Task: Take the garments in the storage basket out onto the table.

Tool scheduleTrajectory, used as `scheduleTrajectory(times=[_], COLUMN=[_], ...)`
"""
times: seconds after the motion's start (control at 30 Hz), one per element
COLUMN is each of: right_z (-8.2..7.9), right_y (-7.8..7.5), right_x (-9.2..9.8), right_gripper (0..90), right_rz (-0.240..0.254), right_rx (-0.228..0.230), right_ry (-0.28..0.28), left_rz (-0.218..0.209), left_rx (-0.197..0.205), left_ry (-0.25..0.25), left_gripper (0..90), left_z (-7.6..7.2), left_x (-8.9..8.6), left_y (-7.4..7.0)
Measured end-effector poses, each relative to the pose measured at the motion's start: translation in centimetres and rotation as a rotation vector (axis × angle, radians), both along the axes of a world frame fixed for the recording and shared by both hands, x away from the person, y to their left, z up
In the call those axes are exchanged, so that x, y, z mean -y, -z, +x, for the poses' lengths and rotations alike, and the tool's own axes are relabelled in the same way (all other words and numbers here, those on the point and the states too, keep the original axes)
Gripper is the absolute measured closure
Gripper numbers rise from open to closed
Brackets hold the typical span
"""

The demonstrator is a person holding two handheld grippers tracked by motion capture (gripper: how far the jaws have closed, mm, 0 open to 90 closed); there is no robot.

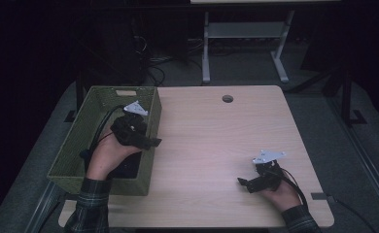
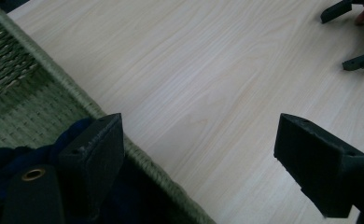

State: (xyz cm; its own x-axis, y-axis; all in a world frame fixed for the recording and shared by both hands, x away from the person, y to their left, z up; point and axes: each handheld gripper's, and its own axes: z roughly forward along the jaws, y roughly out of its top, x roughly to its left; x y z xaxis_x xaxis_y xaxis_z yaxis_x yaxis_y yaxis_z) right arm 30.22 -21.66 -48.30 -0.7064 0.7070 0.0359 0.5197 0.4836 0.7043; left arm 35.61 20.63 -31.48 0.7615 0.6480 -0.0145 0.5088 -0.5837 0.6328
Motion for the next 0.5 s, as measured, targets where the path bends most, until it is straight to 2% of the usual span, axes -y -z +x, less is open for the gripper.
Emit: scheduleTrajectory(times=[0.5], right_z=[0.0], right_y=[0.0], right_x=[0.0], right_gripper=[1.0], right_rz=[0.0], right_rx=[0.0], right_ry=[0.0], left_rz=[0.014], left_rx=[0.011], left_ry=[-0.069], left_gripper=[15.8], left_z=[-0.5], left_x=[-3.2], left_y=[-0.5])
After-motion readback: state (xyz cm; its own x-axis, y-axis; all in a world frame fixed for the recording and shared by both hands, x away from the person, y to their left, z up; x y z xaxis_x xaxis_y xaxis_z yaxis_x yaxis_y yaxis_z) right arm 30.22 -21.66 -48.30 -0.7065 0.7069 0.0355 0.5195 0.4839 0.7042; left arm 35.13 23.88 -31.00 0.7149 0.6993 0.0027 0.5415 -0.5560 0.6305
